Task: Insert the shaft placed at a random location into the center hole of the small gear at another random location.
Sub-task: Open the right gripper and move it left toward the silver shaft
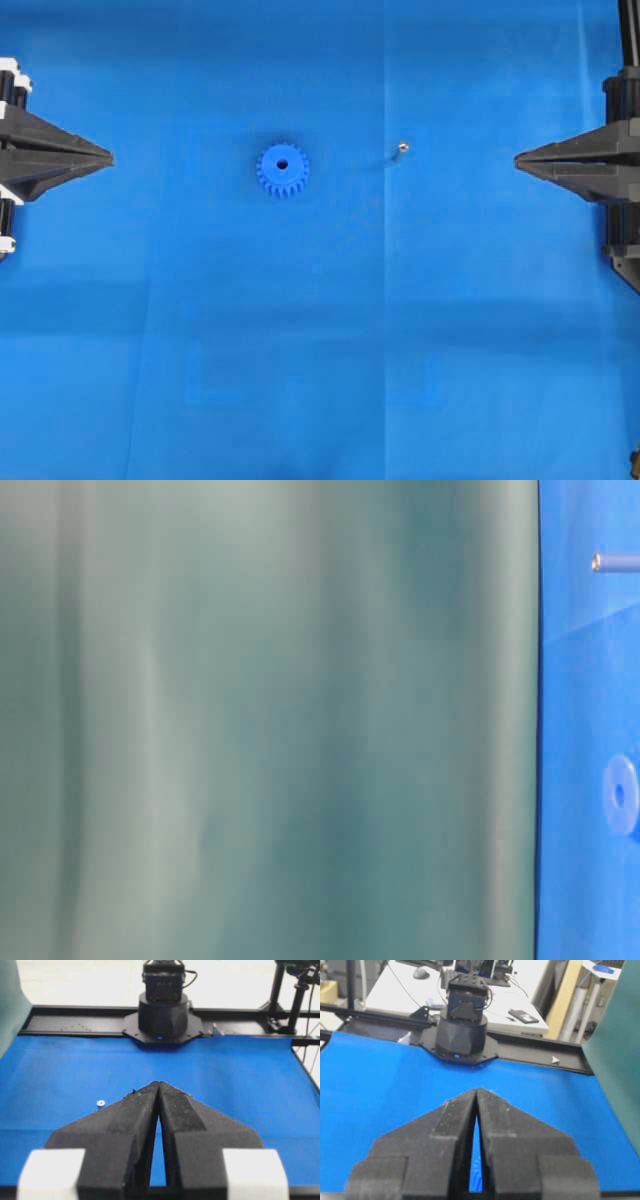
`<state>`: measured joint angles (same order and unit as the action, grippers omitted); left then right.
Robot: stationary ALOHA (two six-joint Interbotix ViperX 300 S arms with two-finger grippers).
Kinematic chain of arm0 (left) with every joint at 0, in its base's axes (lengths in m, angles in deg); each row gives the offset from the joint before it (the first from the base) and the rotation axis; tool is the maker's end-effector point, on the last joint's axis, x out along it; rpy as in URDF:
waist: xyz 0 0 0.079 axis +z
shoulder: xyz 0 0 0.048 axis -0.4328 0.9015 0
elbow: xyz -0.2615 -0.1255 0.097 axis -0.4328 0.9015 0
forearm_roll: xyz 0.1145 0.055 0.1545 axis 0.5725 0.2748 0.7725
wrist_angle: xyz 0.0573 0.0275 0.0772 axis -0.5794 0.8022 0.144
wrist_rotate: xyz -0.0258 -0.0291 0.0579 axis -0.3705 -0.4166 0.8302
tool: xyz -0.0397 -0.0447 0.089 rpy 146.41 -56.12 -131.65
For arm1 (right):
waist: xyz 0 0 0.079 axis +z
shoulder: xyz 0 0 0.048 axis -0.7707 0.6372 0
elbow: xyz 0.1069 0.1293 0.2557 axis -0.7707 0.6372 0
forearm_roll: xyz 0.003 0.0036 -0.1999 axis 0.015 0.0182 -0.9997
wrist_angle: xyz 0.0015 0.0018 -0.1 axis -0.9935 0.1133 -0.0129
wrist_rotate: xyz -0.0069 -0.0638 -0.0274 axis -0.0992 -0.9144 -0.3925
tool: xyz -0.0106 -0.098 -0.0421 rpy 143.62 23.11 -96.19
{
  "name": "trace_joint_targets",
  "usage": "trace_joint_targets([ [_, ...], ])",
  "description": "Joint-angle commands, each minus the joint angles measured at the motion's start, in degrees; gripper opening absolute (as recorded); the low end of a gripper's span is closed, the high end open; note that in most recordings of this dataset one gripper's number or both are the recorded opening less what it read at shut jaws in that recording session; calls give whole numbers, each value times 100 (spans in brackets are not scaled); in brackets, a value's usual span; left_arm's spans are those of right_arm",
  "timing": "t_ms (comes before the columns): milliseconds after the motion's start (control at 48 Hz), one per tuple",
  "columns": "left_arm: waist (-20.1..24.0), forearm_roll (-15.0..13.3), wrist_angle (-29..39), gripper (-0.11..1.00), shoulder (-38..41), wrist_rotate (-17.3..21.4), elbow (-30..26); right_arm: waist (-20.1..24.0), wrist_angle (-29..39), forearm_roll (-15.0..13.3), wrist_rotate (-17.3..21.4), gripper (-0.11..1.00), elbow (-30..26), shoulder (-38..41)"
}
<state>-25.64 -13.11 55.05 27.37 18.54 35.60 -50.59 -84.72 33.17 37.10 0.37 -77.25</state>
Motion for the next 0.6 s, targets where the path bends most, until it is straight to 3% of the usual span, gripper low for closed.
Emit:
trace_joint_targets([
  [0,18,9,44,0,9,-26,-132,-18,-35,-35,-88,0,-70,26],
  [125,18,9,141,0,-18,-26,-123,-158,-123,-44,-88,-6,-88,343],
  [396,18,9,158,0,-132,-18,-97,-677,-624,9,-53,-3,-44,1283],
  [500,18,9,211,0,-193,-26,-70,-800,-765,79,-44,9,-70,1714],
  [583,18,9,246,0,-220,-26,-62,-853,-870,167,-35,28,-97,2092],
])
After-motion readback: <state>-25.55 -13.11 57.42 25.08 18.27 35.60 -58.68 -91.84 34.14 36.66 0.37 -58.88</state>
